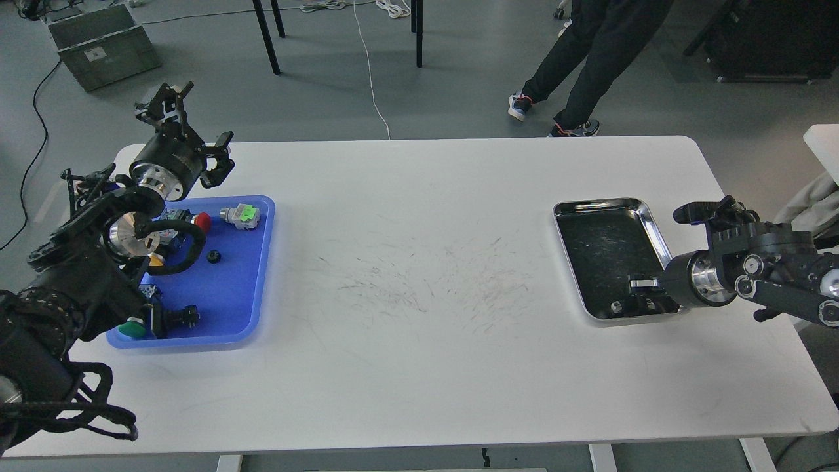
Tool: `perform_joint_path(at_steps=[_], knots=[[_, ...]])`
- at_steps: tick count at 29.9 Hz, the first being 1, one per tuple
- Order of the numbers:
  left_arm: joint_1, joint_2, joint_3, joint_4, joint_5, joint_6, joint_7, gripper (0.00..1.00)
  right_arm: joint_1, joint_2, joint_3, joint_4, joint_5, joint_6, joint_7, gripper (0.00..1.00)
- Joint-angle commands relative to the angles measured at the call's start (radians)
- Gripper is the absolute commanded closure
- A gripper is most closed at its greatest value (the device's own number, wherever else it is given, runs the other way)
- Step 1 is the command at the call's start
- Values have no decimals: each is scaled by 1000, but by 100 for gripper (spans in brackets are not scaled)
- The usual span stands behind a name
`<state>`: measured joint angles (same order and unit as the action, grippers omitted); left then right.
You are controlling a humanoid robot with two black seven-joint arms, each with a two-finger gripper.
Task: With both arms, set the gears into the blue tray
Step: 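Grasp another small black part with the right gripper, then carry the black part to the table center and release it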
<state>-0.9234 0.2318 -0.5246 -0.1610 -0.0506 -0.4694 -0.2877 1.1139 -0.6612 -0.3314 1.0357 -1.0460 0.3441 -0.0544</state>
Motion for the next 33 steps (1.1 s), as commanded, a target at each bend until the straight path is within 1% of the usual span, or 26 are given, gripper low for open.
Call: perform_joint_path(at_steps=[1,5,9,12,14,17,22,24,28,33], knots=[[0,0,0,0,0,0,-1,2,3,0,0,0,0,1,-1,93],[-2,1,0,0,0,0,-1,2,27,-1,0,6,1,7,1,98],[-2,1,0,0,0,0,-1,2,92,-6,2,10,14,6,1,98],[-2,1,0,0,0,0,-1,2,174,-11,12,33,26,1,4,98],[-3,3,0,0,0,2,-1,2,239,-11,20,55,70,-3,7,98],[-3,4,-1,0,0,2,-1,2,332,11,26,58,203,-17,-5,98],[-11,4,-2,0,0,2,-1,2,399,158,31,46,357,-91,-7,98],[-11,4,-2,0,0,2,-1,2,399,216,44,43,409,-134,4,98],[-9,6,-2,0,0,2,-1,2,385,345,66,-18,439,-214,7,98],[-11,7,-2,0,0,2,-1,2,324,471,100,-34,442,-240,14,98]])
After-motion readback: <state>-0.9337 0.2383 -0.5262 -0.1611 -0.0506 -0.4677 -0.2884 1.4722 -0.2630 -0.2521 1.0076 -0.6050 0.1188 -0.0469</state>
